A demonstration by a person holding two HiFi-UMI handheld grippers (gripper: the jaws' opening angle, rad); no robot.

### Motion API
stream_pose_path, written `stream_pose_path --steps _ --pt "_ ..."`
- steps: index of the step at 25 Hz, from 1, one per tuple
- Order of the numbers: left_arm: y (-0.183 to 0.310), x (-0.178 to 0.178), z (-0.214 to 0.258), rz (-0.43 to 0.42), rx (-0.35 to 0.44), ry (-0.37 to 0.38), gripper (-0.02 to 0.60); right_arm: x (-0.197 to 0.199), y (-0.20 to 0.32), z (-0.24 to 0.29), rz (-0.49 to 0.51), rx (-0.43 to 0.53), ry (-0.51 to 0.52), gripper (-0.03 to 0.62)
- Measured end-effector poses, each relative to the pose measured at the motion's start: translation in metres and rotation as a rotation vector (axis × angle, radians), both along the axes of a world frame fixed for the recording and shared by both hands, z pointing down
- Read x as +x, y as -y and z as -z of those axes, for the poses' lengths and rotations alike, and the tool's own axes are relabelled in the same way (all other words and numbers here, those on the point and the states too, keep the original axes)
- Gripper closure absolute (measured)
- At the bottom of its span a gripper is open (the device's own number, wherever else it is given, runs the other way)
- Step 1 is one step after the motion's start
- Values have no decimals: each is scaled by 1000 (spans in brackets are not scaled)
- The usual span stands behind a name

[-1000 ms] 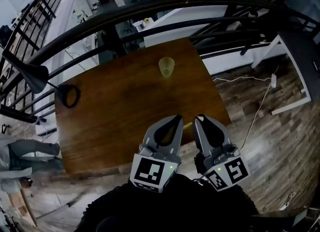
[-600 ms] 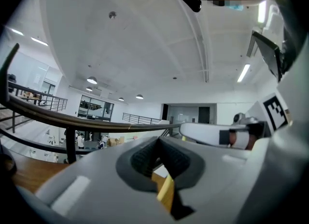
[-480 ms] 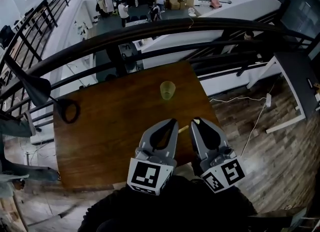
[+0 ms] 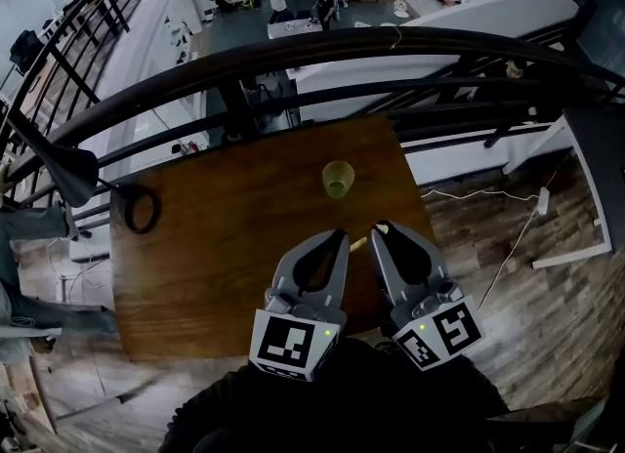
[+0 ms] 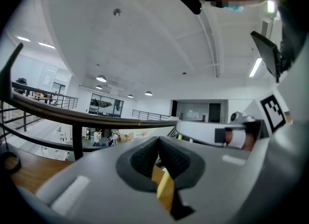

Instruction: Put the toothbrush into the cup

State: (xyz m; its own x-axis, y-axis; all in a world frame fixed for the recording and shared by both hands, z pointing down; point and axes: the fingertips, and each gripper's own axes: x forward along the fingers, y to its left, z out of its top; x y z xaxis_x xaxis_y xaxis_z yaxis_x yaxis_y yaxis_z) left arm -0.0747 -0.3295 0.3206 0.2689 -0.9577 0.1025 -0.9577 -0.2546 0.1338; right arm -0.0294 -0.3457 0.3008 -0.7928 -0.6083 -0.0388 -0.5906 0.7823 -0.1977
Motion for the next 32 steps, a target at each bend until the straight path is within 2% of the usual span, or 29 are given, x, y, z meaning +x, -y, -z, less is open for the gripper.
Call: stream_pose_path --steps 10,15,19,24,32 --pt "54 -21 -23 73 -83 -5 572 -19 68 -15 42 -41 3 549" --pt "98 -42 -44 110 -155 -41 572 -39 117 -22 54 -45 -15 549" --pt "102 -50 -59 149 -184 -62 572 -45 125 -27 66 -26 -24 548" --pt "125 -67 -92 169 -271 -115 572 -64 158 -46 55 -50 -39 549" --pt "132 -75 -128 191 -335 -125 573 -69 181 -80 37 -75 -51 548"
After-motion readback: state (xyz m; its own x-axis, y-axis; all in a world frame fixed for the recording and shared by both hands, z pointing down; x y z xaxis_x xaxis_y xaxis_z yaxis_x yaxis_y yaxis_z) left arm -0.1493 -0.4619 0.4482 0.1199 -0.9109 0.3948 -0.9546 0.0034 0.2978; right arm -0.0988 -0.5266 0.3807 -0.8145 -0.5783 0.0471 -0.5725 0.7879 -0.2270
